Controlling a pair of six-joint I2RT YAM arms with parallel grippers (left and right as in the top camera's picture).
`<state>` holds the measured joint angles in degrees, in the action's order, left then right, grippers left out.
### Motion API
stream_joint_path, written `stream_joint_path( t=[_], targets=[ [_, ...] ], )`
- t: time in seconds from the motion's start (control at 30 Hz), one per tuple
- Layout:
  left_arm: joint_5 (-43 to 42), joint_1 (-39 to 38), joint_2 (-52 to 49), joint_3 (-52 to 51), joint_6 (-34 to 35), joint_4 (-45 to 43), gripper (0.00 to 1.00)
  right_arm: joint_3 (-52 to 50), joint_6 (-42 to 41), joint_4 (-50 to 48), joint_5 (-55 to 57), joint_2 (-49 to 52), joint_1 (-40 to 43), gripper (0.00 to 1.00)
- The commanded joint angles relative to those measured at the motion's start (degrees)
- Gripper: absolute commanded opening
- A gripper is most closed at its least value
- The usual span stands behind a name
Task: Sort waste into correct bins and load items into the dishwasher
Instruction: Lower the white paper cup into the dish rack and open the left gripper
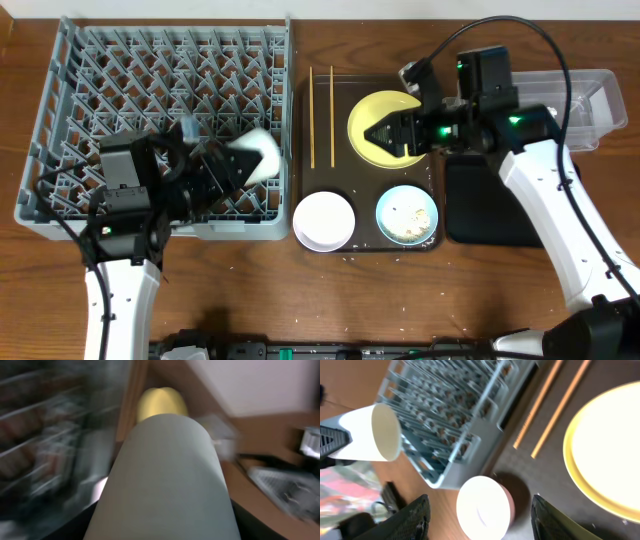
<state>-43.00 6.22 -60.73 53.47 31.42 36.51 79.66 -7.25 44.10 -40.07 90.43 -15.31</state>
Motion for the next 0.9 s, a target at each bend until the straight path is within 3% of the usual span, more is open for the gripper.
stream_joint_path(
  t=[0.0,0.1,0.33,0.5,0.6,0.73,0.8,0.87],
  targets=[
    [25.40,0.24,0.94,5.62,-1.40,7.93,0.44,-0.07,1.79,1.31,8.46,-1.40,-2.43,0.62],
    [35.60,0.26,0.94,8.11,-2.49,12.87,0.45,-0.07,2.19,1.75,12.79,-1.40,-4.48,0.64],
    [53.29,0.26,-0.94,8.28,-2.25,15.28,0.45,-0.07,2.21,1.79,13.73,-1.40,-6.05,0.65],
    [55.30,0.28,-6.36,8.28,-2.23,14.27,0.46,-0.07,2.19,2.27,13.73,-1.40,-6.10,0.65],
    [55.04,1.40,-11.63,8.28,-2.16,13.31,0.51,-0.07,2.19,2.49,13.70,-1.40,-6.10,0.65],
    [50.16,3.50,-16.09,8.28,-1.57,13.09,0.53,-0.07,2.19,2.93,13.70,-1.40,-6.14,0.65],
    [49.57,4.33,-17.31,8.28,-1.60,12.85,0.58,-0.07,2.19,3.10,13.70,-1.40,-6.14,0.65],
    [49.59,5.31,-18.14,8.28,-1.60,12.46,0.69,-0.07,2.19,3.28,13.70,-1.40,-6.14,0.65]
  ],
)
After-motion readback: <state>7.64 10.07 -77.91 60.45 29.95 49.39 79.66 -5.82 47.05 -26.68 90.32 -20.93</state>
